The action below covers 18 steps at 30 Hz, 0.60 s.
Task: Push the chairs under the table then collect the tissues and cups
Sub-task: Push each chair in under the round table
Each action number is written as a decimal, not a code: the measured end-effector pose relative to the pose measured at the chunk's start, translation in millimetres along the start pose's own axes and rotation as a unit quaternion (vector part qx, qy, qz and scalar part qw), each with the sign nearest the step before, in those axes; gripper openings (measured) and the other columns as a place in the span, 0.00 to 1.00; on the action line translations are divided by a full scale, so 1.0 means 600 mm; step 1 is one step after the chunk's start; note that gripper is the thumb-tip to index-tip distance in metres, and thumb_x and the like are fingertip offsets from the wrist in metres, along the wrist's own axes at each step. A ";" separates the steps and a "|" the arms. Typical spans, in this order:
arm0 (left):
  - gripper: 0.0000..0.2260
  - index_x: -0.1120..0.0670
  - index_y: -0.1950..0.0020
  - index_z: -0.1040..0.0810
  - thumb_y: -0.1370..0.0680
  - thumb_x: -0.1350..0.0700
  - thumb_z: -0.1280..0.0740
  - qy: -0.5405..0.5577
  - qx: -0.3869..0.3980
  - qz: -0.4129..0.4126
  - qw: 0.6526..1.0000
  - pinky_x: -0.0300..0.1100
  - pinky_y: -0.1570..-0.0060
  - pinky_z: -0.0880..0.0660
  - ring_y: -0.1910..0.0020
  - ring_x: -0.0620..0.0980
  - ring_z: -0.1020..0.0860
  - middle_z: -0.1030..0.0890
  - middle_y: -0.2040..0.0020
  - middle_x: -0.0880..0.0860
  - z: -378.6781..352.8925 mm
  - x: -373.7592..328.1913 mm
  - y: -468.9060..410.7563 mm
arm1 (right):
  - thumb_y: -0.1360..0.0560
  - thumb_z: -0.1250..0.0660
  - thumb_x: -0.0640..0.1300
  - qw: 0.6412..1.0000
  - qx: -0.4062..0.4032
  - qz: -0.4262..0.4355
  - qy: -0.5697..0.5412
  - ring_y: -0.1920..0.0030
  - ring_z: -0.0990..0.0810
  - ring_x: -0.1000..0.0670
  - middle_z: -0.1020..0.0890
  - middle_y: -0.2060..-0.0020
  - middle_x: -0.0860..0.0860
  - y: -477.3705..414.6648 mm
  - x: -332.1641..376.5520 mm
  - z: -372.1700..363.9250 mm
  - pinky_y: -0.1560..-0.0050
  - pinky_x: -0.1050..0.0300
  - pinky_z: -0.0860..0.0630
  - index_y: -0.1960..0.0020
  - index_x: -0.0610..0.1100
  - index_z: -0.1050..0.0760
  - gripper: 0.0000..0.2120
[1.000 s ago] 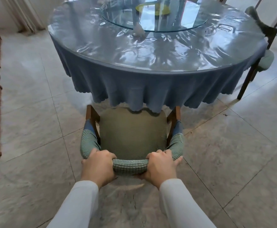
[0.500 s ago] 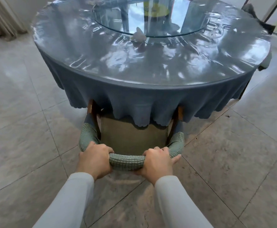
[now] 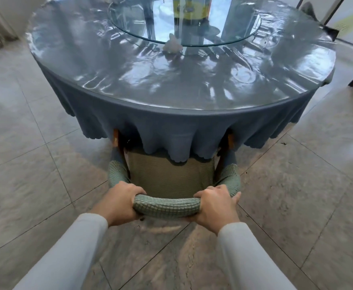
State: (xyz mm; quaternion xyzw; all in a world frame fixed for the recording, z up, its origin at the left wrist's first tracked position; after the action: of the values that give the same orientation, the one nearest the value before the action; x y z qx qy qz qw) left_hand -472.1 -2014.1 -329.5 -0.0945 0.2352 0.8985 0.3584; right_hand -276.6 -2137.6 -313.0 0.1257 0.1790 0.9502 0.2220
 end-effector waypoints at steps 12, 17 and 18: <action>0.05 0.47 0.56 0.18 0.30 0.52 0.31 -0.079 0.085 -0.006 0.993 0.44 0.60 0.21 0.64 0.41 0.20 0.18 0.64 0.43 0.034 -0.011 -0.020 | 0.35 0.30 0.73 0.998 -0.040 0.004 -0.053 0.41 0.31 0.49 0.21 0.53 0.58 -0.004 -0.027 0.012 0.32 0.20 0.52 0.47 0.56 0.19 0.26; 0.03 0.45 0.63 0.22 0.32 0.54 0.32 -0.128 0.055 -0.027 0.990 0.32 0.69 0.31 0.68 0.40 0.24 0.22 0.69 0.41 0.096 -0.075 -0.063 | 0.38 0.31 0.76 0.993 -0.035 -0.016 -0.112 0.41 0.31 0.48 0.20 0.55 0.58 -0.015 -0.079 0.043 0.32 0.21 0.50 0.48 0.56 0.17 0.29; 0.03 0.45 0.63 0.21 0.32 0.54 0.31 -0.131 0.058 -0.030 0.989 0.31 0.68 0.32 0.68 0.40 0.24 0.22 0.68 0.41 0.099 -0.083 -0.070 | 0.37 0.31 0.75 0.993 -0.034 -0.020 -0.114 0.41 0.31 0.48 0.20 0.54 0.58 -0.016 -0.085 0.043 0.31 0.21 0.49 0.47 0.57 0.18 0.28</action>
State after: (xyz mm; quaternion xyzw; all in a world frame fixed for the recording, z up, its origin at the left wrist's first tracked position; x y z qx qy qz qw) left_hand -406.8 -1988.3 -275.9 0.0378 0.2354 0.8766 0.4180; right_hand -220.1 -2145.9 -301.5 0.2217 0.1226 0.9307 0.2640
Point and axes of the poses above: each hand's wrist, its own y-axis away from the middle knuckle, its own z-axis out of the back of the hand, x = y × z, the point moved 7 cm from there along -y, towards the middle knuckle
